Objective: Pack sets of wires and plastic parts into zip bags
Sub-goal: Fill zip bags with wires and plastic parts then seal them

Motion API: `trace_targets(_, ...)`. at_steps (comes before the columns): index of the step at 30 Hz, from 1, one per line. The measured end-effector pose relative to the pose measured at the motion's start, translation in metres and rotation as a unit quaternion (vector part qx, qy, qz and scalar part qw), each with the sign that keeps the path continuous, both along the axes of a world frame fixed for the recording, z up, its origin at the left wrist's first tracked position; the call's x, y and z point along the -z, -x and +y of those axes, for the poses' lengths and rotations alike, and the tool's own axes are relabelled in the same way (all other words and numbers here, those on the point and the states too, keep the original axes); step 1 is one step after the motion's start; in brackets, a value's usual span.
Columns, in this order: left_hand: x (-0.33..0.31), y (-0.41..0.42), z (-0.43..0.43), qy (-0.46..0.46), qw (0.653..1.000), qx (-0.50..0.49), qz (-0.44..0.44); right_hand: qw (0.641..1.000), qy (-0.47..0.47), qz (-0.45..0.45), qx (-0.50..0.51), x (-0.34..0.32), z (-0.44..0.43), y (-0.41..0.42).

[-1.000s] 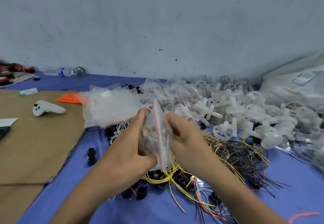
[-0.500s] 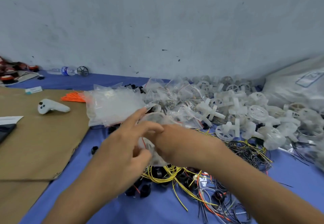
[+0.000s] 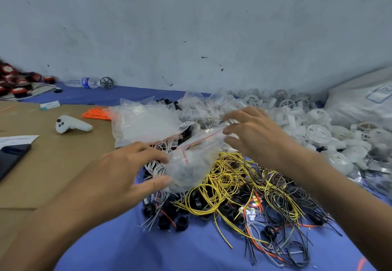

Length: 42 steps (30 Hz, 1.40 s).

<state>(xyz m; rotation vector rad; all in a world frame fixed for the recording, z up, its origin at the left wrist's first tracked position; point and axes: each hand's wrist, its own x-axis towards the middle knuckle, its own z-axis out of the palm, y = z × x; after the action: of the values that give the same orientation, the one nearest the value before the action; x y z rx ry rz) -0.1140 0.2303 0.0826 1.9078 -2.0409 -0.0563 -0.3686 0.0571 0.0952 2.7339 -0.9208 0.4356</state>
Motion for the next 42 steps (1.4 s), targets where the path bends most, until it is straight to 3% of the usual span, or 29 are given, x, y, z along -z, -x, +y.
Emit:
trace_targets(4,-0.004,0.001,-0.005,0.055,0.998,0.016,0.011,0.994,-0.083,-0.058,-0.036,-0.004,-0.003,0.000)
trace_targets(7,-0.014,-0.004,-0.008,0.145,0.987,-0.008,0.070,0.987,-0.117,-0.097,-0.049,-0.017,0.005,0.004)
trace_targets(11,-0.027,-0.005,-0.012,0.217,0.964,-0.012,0.156,0.964,-0.136,-0.214,-0.078,-0.036,0.019,0.010)
trace_targets(16,-0.027,0.005,-0.018,0.224,0.949,0.002,0.223,0.929,-0.187,-0.313,-0.067,-0.038,0.031,0.029)
trace_targets(24,0.028,0.025,-0.020,0.142,0.939,0.052,0.309,0.918,-0.286,-0.276,-0.021,0.007,0.043,0.055)
trace_targets(35,0.035,0.033,-0.021,0.182,0.896,0.038,0.404,0.914,-0.293,-0.280,-0.012,-0.003,0.054,0.050)
trace_targets(37,0.032,0.037,-0.018,0.179,0.896,0.048,0.403,0.929,-0.254,-0.267,-0.028,-0.010,0.064,0.042)
trace_targets(42,0.029,0.050,-0.010,0.178,0.915,0.057,0.359,0.983,-0.128,-0.100,-0.084,-0.023,0.093,-0.002)
